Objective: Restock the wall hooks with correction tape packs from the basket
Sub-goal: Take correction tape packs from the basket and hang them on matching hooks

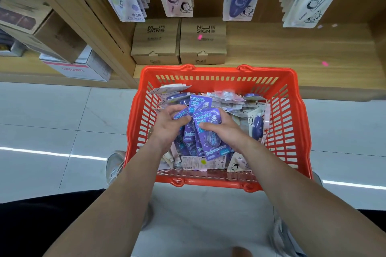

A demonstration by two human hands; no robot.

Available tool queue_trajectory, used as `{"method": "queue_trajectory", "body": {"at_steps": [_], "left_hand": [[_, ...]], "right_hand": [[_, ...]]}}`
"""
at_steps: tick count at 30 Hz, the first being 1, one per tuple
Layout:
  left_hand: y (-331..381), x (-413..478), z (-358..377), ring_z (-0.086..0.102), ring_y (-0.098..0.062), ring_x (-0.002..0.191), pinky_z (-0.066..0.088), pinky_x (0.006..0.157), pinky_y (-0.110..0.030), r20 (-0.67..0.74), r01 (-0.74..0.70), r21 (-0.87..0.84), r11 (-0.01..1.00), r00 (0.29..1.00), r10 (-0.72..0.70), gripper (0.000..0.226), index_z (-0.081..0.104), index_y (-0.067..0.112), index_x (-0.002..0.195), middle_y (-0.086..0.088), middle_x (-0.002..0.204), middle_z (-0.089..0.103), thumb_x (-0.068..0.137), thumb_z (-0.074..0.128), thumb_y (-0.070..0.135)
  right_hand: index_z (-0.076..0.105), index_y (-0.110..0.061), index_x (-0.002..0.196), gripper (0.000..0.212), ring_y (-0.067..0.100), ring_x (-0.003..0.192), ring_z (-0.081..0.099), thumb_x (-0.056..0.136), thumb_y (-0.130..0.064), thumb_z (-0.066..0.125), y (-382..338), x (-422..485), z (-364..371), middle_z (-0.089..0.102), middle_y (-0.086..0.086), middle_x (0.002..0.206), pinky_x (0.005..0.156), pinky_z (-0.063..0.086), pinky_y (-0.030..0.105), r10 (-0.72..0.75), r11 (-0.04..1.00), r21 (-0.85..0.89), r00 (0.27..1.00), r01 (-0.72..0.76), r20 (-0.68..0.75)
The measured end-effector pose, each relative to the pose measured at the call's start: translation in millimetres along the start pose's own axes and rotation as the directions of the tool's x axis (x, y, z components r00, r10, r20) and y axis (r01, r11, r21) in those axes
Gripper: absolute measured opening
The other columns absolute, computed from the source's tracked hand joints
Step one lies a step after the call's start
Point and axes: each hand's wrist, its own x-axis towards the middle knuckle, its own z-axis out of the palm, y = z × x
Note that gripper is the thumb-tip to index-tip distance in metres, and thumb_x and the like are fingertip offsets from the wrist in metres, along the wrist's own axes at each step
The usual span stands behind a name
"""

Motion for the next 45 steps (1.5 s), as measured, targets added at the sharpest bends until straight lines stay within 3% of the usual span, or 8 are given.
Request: {"method": "queue_trajectory", "body": {"at_steps": [4,9,18,23,30,33,41,45], "left_hand": [[1,-6,-1,0.077,-0.026,0.088,0.063,0.065,-0.038,0.021,-0.010,-0.039,0.999,1.000,0.010,0.019,0.061,0.019,0.112,-0.003,0.097,0.079,0.099,0.065,0.006],[0,-8,0,0.075,-0.031,0.104,0.062,0.083,-0.043,0.016,-0.008,-0.060,0.998,1.000,0.009,0.028,0.064,0.004,0.123,-0.013,0.113,0.076,0.095,0.070,0.006],[6,-19,3,0.075,-0.029,0.102,0.062,0.071,-0.038,0.035,-0.058,-0.075,0.995,0.998,0.061,0.027,0.059,0.012,0.132,-0.010,0.119,0.075,0.106,0.054,0.015],[9,-22,-7,0.073,-0.030,0.108,0.059,0.092,-0.053,-0.004,-0.094,0.003,0.996,0.996,0.094,0.025,0.060,0.017,0.131,-0.009,0.122,0.074,0.108,0.052,0.019],[5,-29,-6,0.074,-0.011,0.101,0.062,0.079,-0.030,0.076,-0.042,0.006,0.999,0.996,0.042,0.037,0.050,0.020,0.141,-0.001,0.123,0.071,0.106,0.053,0.009],[6,-31,1,0.074,-0.027,0.107,0.061,0.089,-0.048,0.089,0.013,-0.050,0.999,0.996,-0.008,0.038,0.049,0.018,0.141,-0.009,0.126,0.072,0.105,0.052,0.007],[10,-27,12,0.074,-0.031,0.103,0.058,0.092,-0.051,0.052,0.030,-0.047,0.998,0.998,-0.028,0.031,0.052,0.013,0.137,-0.011,0.119,0.075,0.107,0.053,0.019],[14,-36,16,0.076,-0.028,0.101,0.059,0.090,-0.044,0.091,0.065,-0.123,0.990,0.994,-0.054,0.037,0.057,0.015,0.132,-0.007,0.112,0.078,0.101,0.063,0.033]], "right_hand": [[0.057,-0.027,0.129,0.046,0.013,0.096,0.076,0.090,-0.023,0.080,4,0,6,0.076,-0.004,0.114,0.089,0.061,0.040,-0.017,0.999,0.029,1.000,0.018,-0.023],[0.061,-0.029,0.121,0.034,-0.003,0.085,0.073,0.092,-0.024,0.077,-2,-6,4,0.075,-0.015,0.105,0.066,0.055,0.014,-0.018,0.998,0.063,1.000,0.019,-0.022],[0.069,-0.026,0.103,0.017,0.012,0.090,0.077,0.090,-0.023,0.079,-7,-3,12,0.079,-0.004,0.098,0.087,0.061,0.039,0.001,0.982,0.185,0.992,0.023,-0.129],[0.070,-0.024,0.115,0.063,0.020,0.104,0.074,0.061,-0.051,0.088,-14,-7,1,0.078,-0.003,0.109,0.102,0.055,0.050,0.011,0.973,0.229,0.977,0.039,-0.213],[0.068,-0.006,0.118,0.030,0.027,0.094,0.077,0.091,-0.017,0.077,-22,-11,-12,0.079,0.010,0.104,0.074,0.064,0.040,0.047,0.927,0.373,0.977,0.036,-0.210],[0.069,-0.007,0.115,0.028,0.027,0.096,0.077,0.092,-0.021,0.075,-24,-9,-9,0.079,0.010,0.105,0.076,0.062,0.040,0.026,0.917,0.395,0.976,0.062,-0.215],[0.049,-0.008,0.141,0.086,0.026,0.103,0.075,0.077,-0.056,0.080,-34,-10,14,0.072,0.012,0.124,0.086,0.062,0.049,-0.004,0.916,0.391,0.978,0.087,-0.208],[0.055,-0.024,0.117,0.030,0.002,0.081,0.075,0.097,-0.045,0.065,-30,-11,16,0.073,-0.002,0.111,0.069,0.062,0.029,0.007,0.936,0.346,0.982,0.061,-0.191]]}}
